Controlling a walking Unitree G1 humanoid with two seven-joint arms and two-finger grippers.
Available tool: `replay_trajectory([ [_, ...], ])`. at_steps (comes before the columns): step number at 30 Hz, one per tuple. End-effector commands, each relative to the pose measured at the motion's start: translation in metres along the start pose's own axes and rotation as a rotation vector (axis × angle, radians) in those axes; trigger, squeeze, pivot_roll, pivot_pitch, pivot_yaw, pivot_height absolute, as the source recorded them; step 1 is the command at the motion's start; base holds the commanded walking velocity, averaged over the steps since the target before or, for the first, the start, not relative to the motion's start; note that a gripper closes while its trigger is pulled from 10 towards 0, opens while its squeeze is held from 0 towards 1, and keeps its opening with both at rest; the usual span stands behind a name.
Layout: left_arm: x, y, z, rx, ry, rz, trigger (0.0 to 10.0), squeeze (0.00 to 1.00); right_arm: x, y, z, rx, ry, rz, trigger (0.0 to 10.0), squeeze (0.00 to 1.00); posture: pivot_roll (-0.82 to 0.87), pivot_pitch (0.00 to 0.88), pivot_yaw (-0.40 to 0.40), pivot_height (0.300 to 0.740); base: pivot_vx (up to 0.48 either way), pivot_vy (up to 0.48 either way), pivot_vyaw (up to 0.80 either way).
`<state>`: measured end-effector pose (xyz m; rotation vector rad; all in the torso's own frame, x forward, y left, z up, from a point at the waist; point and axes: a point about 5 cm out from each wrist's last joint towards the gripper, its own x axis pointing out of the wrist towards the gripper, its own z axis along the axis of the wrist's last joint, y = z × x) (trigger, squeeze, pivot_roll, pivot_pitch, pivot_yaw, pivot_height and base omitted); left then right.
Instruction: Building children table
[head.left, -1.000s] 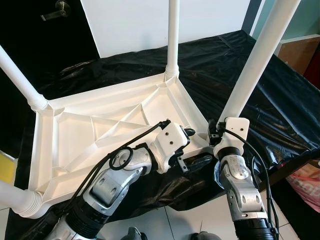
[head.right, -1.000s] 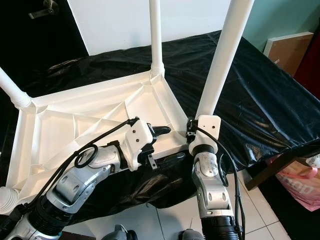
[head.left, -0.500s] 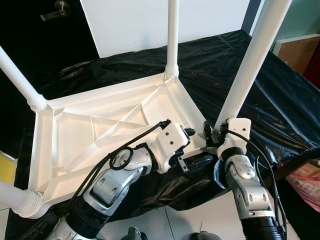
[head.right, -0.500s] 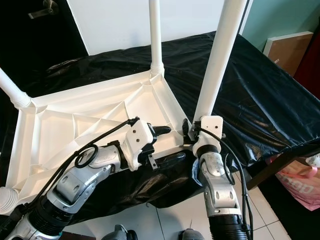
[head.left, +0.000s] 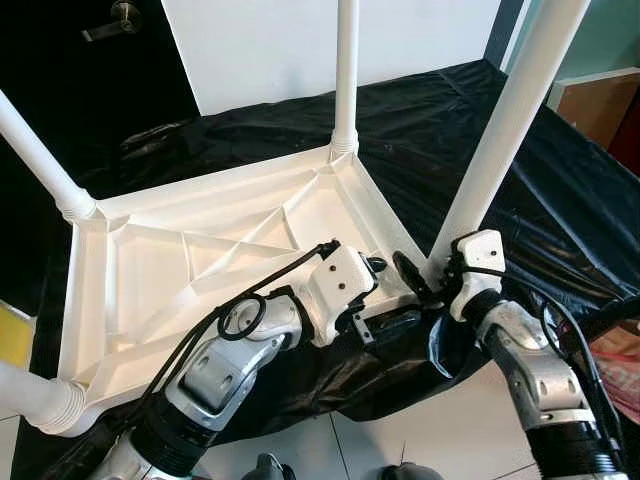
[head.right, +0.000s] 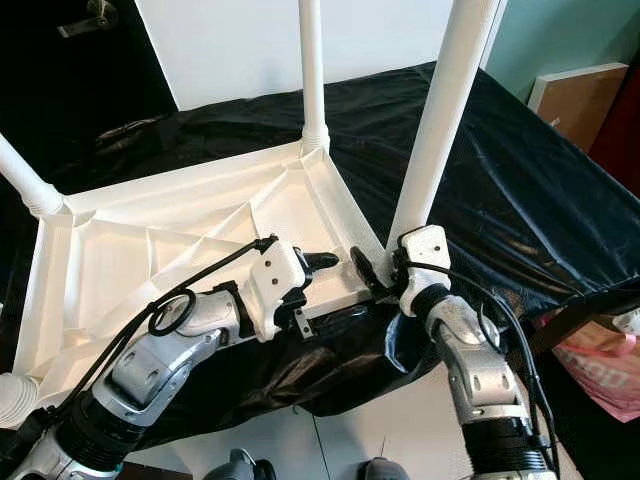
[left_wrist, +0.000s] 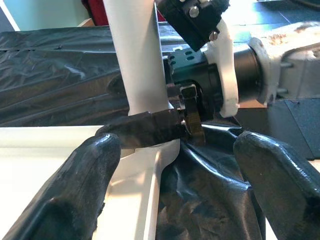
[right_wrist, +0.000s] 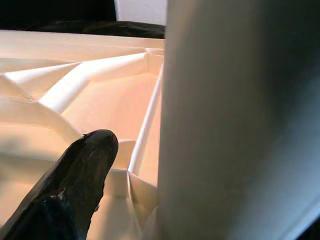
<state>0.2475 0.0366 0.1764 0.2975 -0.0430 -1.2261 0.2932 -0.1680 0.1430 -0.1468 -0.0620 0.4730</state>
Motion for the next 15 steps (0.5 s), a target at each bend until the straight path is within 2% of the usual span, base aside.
replay_trajectory([
  [1,-0.0009,-0.0015,-0.0033,0.002,0.01,-0.04,10.0,0.0,0.0003,-0.0023,-0.0003,-0.001,-0.005,0.043,10.0,0.0,-0.09,0.091,0.053,0.74,0.0,0.0,0.0],
  [6,-0.0007,-0.0018,-0.0025,0.003,0.008,-0.044,10.0,0.0,0.0032,-0.0072,0.0005,-0.032,-0.001,0.091,10.0,0.0,-0.09,0.09,0.057,0.74,0.0,0.0,0.0],
  [7,-0.0006,-0.0018,-0.0024,0.003,0.008,-0.045,10.0,0.0,0.0042,-0.0085,0.0008,-0.036,-0.001,0.103,4.9,0.0,-0.09,0.09,0.055,0.74,0.0,0.0,0.0],
  [8,-0.0007,-0.0017,-0.0024,0.004,0.008,-0.045,10.0,0.0,0.0051,-0.01,0.0006,-0.043,0.001,0.115,1.2,0.0,-0.09,0.09,0.055,0.74,0.0,0.0,0.0],
  [9,-0.0007,-0.0017,-0.0024,0.004,0.008,-0.045,10.0,0.0,0.0051,-0.01,0.0006,-0.043,0.001,0.115,1.2,0.0,-0.09,0.09,0.055,0.74,0.0,0.0,0.0],
  [10,-0.001,-0.0015,-0.0024,0.005,0.009,-0.044,10.0,0.0,0.0056,-0.0105,0.0,-0.046,0.003,0.127,0.0,0.0,-0.09,0.09,0.055,0.74,0.0,0.0,0.0],
  [15,-0.0014,-0.001,-0.0024,0.006,0.01,-0.042,10.0,0.0,0.0056,-0.0121,-0.003,-0.048,0.01,0.153,0.0,0.0,-0.08,0.089,0.054,0.74,0.0,0.0,0.0],
])
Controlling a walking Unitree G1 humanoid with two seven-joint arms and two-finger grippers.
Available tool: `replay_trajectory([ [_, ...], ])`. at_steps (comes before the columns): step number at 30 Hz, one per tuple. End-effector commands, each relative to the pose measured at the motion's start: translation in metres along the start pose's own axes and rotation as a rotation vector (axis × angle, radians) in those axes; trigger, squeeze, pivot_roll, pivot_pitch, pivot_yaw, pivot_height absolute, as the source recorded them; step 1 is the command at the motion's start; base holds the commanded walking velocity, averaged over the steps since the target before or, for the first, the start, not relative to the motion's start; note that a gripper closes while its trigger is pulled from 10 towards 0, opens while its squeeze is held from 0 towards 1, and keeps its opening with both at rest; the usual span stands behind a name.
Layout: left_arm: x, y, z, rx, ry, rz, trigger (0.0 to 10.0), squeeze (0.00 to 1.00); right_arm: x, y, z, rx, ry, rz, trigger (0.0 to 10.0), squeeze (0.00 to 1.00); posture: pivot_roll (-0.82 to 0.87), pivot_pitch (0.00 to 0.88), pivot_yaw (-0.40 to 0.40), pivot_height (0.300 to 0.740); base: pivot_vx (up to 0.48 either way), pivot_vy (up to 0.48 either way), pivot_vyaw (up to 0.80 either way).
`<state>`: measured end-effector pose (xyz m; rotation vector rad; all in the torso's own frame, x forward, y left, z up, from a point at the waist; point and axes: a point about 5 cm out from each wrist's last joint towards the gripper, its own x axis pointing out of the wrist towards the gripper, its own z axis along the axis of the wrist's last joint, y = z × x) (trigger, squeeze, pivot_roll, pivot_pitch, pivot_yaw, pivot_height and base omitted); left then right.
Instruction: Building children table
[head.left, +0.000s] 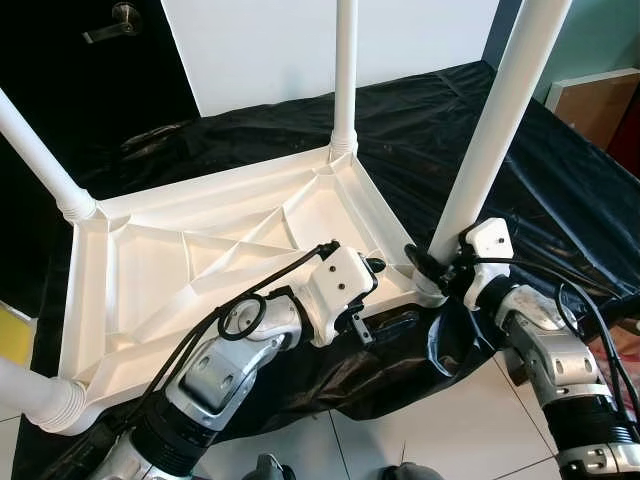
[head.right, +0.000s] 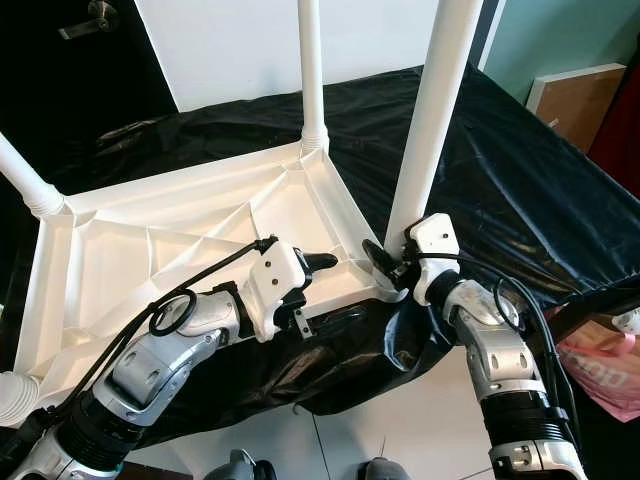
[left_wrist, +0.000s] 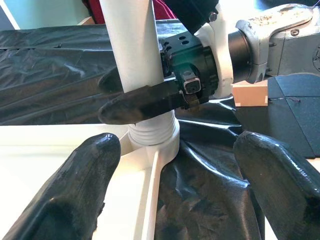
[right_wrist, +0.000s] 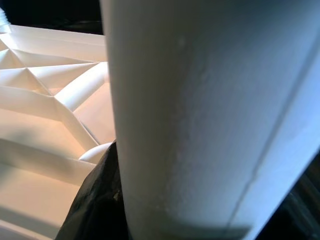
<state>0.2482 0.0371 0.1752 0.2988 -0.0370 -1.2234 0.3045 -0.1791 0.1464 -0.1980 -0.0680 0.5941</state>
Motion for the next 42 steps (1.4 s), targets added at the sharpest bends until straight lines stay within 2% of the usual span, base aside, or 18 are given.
replay_trajectory([
  [1,-0.001,-0.002,-0.001,0.009,0.005,-0.044,10.0,0.0,0.001,0.003,-0.004,0.001,0.012,0.031,0.0,0.0,-0.08,0.089,0.054,0.74,0.0,0.0,0.0],
  [6,-0.001,-0.001,-0.001,0.01,0.003,-0.044,10.0,0.0,0.0,0.002,-0.008,0.006,0.02,0.038,0.0,0.0,-0.08,0.088,0.057,0.74,0.0,0.0,0.0],
  [7,-0.001,-0.001,-0.001,0.01,0.003,-0.045,10.0,0.0,-0.001,0.002,-0.009,0.008,0.026,0.033,4.5,0.0,-0.09,0.088,0.057,0.74,0.0,0.0,0.0],
  [8,-0.001,-0.001,-0.001,0.01,0.003,-0.046,10.0,0.0,-0.001,0.001,-0.011,0.013,0.031,0.024,10.0,0.0,-0.09,0.088,0.06,0.74,0.0,0.0,0.0],
  [19,-0.001,-0.001,-0.001,0.012,0.003,-0.052,10.0,0.0,-0.002,0.0,-0.015,0.031,0.041,-0.073,10.0,0.0,-0.09,0.09,0.06,0.74,0.0,0.0,0.0],
  [20,-0.001,-0.001,-0.001,0.013,0.003,-0.05,10.0,0.0,-0.002,0.001,-0.016,0.038,0.039,-0.12,10.0,0.0,-0.09,0.09,0.059,0.74,0.0,0.0,0.0],
  [24,-0.001,-0.001,-0.001,0.01,0.003,-0.046,10.0,0.0,-0.001,0.004,-0.014,0.053,0.034,-0.171,10.0,0.0,-0.09,0.093,0.057,0.74,0.0,0.0,0.0],
  [30,0.0,-0.002,-0.001,0.008,0.001,-0.049,10.0,0.0,0.001,0.017,-0.013,0.085,0.021,-0.223,10.0,0.0,-0.09,0.093,0.057,0.74,0.0,0.0,0.0],
  [36,0.0,-0.001,-0.001,0.007,0.0,-0.048,10.0,0.0,0.001,0.026,-0.017,0.162,0.052,-0.439,10.0,0.0,-0.1,0.091,0.056,0.74,0.0,0.0,0.0],
  [37,0.0,-0.001,-0.001,0.007,0.0,-0.048,10.0,0.0,0.001,0.026,-0.017,0.162,0.052,-0.439,10.0,0.0,-0.1,0.091,0.056,0.74,0.0,0.0,0.0],
  [38,0.0,-0.001,-0.001,0.008,-0.001,-0.048,10.0,0.0,0.0,0.031,-0.019,0.165,0.069,-0.516,10.0,0.0,-0.1,0.089,0.055,0.74,0.0,0.0,0.0],
  [42,0.0,-0.001,-0.001,0.01,0.0,-0.047,10.0,0.0,-0.001,0.036,-0.021,0.195,0.083,-0.606,10.0,0.0,-0.09,0.088,0.052,0.74,0.0,0.0,0.0],
])
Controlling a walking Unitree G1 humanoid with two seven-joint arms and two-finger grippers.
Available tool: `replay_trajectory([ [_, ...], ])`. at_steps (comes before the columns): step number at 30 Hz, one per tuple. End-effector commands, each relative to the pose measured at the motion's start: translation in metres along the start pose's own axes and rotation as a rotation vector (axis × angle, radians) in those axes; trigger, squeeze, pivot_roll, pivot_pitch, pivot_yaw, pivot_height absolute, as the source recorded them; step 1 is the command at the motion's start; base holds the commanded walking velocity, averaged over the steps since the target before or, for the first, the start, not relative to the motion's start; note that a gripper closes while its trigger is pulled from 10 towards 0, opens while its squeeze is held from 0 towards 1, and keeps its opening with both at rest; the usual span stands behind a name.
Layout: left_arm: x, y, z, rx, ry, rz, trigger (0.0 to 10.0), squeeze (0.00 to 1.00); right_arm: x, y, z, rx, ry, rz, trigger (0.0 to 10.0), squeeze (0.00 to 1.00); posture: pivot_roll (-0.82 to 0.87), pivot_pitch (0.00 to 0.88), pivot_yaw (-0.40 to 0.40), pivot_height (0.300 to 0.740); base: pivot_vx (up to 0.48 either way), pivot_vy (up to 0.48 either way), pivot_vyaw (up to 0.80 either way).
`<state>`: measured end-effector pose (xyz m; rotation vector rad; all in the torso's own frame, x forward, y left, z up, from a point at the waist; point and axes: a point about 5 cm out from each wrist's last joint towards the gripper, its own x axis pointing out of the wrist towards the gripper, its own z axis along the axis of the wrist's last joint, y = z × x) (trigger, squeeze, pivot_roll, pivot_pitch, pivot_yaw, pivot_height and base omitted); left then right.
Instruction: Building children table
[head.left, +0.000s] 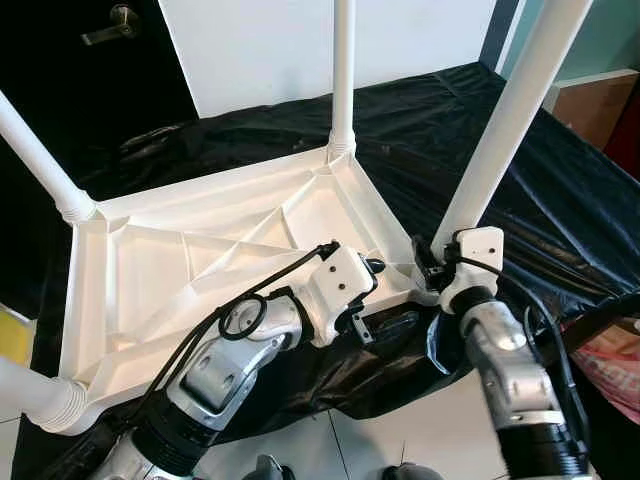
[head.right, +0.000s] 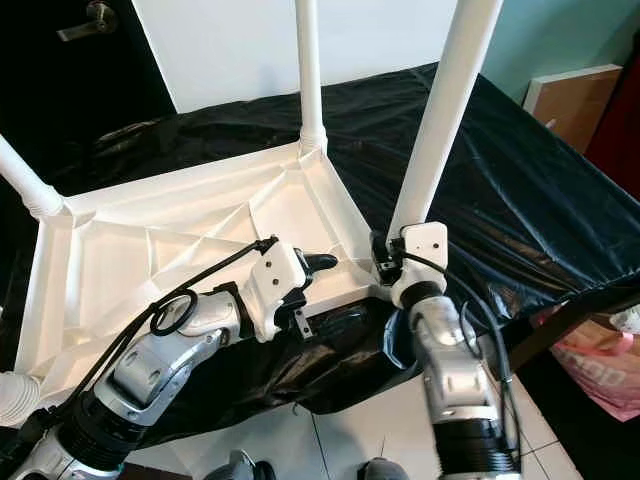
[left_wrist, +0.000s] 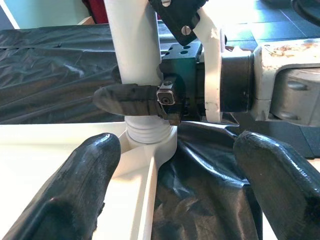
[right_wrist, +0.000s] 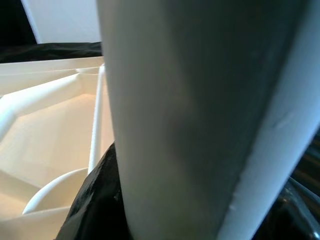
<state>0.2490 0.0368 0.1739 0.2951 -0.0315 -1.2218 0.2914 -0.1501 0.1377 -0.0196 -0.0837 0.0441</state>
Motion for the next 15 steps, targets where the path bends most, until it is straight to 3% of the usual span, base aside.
replay_trajectory([
  [1,-0.001,-0.001,0.001,0.016,-0.003,-0.047,10.0,0.0,-0.009,-0.001,-0.019,0.025,0.1,-0.099,10.0,0.0,-0.09,0.087,0.052,0.74,0.0,0.0,0.0],
  [15,-0.003,0.002,0.001,0.019,0.0,-0.038,10.0,0.0,-0.016,0.012,-0.017,0.048,0.112,-0.198,10.0,0.0,-0.08,0.083,0.052,0.74,0.0,0.0,0.0],
])
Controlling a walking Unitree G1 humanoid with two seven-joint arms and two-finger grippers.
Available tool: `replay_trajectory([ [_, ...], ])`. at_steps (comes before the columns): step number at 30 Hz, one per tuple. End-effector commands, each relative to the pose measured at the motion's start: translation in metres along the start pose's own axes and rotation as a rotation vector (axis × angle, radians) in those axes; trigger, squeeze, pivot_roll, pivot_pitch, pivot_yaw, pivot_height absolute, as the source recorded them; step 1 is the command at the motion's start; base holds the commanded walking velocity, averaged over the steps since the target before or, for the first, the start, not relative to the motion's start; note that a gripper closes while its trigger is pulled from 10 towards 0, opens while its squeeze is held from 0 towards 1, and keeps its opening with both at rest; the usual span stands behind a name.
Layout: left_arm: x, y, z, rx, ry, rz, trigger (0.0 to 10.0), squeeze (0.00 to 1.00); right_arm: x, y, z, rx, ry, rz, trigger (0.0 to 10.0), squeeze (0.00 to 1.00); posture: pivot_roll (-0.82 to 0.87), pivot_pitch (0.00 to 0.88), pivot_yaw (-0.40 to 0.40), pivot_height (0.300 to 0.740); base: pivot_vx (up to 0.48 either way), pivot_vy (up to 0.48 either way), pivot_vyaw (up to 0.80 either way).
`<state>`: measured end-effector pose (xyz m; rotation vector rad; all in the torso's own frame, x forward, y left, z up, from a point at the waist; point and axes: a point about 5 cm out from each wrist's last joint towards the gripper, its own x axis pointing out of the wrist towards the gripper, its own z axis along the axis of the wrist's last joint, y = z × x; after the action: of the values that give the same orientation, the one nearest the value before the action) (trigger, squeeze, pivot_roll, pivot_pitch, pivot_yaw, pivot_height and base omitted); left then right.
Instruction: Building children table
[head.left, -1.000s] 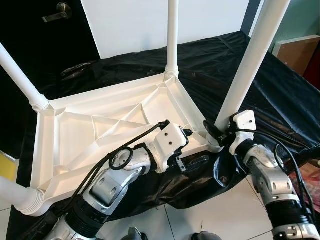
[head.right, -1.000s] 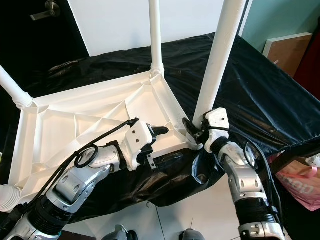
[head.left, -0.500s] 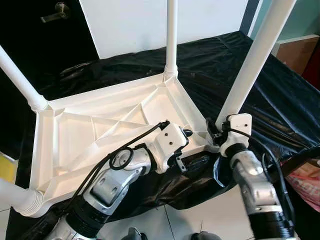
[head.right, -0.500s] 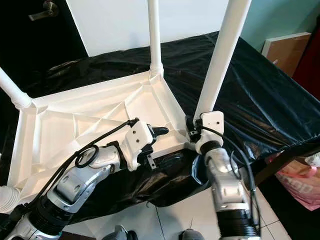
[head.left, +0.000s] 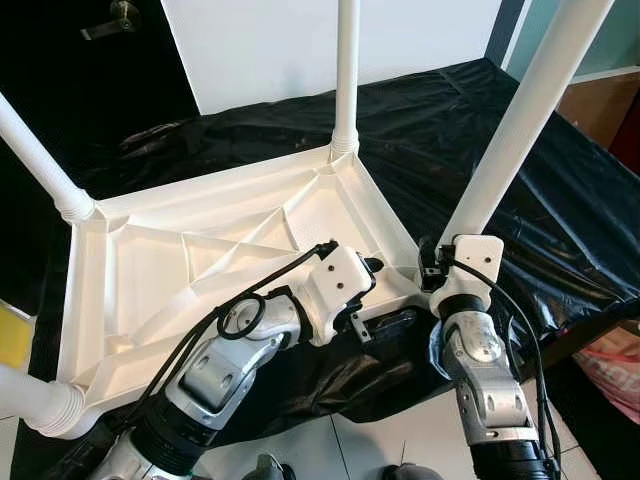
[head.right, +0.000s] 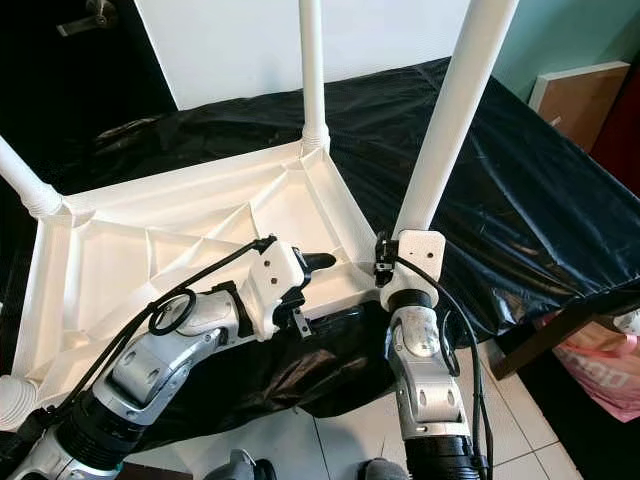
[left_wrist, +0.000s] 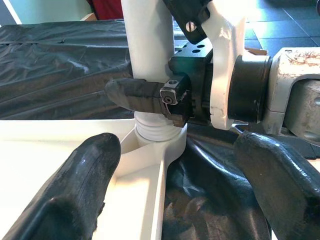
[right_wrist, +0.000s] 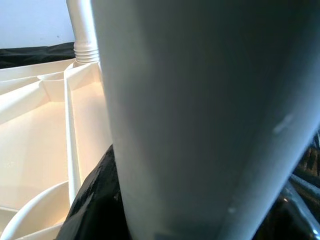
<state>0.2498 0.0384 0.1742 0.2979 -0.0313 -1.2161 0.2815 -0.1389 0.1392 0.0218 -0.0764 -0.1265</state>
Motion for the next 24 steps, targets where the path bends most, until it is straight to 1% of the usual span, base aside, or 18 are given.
replay_trajectory([
  [1,-0.002,0.0,0.001,0.018,-0.003,-0.042,10.0,0.0,-0.006,0.0,-0.019,0.0,0.098,-0.027,10.0,0.18,-0.08,0.083,0.053,0.74,0.0,0.0,0.0],
  [3,-0.001,0.0,0.002,0.018,-0.004,-0.041,10.0,0.0,-0.006,0.0,-0.018,-0.002,0.093,-0.026,10.0,0.18,-0.08,0.083,0.051,0.74,0.0,0.0,0.0],
  [4,-0.001,0.0,0.002,0.018,-0.004,-0.04,10.0,0.0,-0.006,0.0,-0.017,-0.006,0.09,-0.02,10.0,1.0,-0.08,0.083,0.051,0.74,0.0,0.0,0.0],
  [11,-0.001,0.0,0.002,0.017,-0.005,-0.039,10.0,0.0,-0.006,0.0,-0.016,-0.01,0.083,-0.012,10.0,1.0,-0.08,0.084,0.049,0.74,0.0,0.0,0.0],
  [15,-0.002,-0.001,0.001,0.014,-0.004,-0.036,10.0,0.0,-0.001,-0.008,-0.012,-0.024,0.049,0.052,10.0,1.0,-0.08,0.087,0.048,0.74,0.0,0.0,0.0],
  [18,-0.002,-0.001,0.001,0.014,-0.004,-0.036,10.0,0.0,0.0,-0.01,-0.011,-0.026,0.045,0.06,10.0,1.0,-0.08,0.087,0.048,0.74,0.0,0.0,0.0],
  [19,-0.002,-0.001,0.001,0.013,-0.004,-0.035,10.0,0.0,0.001,-0.011,-0.009,-0.03,0.039,0.089,10.0,0.4,-0.08,0.089,0.049,0.74,0.0,0.0,0.0],
  [20,-0.002,-0.001,0.001,0.013,-0.004,-0.035,10.0,0.0,0.001,-0.011,-0.009,-0.03,0.039,0.089,10.0,0.4,-0.08,0.089,0.049,0.74,0.0,0.0,0.0],
  [21,-0.002,-0.001,0.001,0.012,-0.004,-0.034,10.0,0.0,0.002,-0.014,-0.007,-0.038,0.028,0.145,10.0,0.0,-0.08,0.09,0.05,0.74,0.0,0.0,0.0],
  [24,-0.002,-0.001,0.001,0.012,-0.003,-0.034,10.0,0.0,0.003,-0.016,-0.007,-0.042,0.023,0.176,10.0,0.0,-0.08,0.09,0.05,0.74,0.0,0.0,0.0],
])
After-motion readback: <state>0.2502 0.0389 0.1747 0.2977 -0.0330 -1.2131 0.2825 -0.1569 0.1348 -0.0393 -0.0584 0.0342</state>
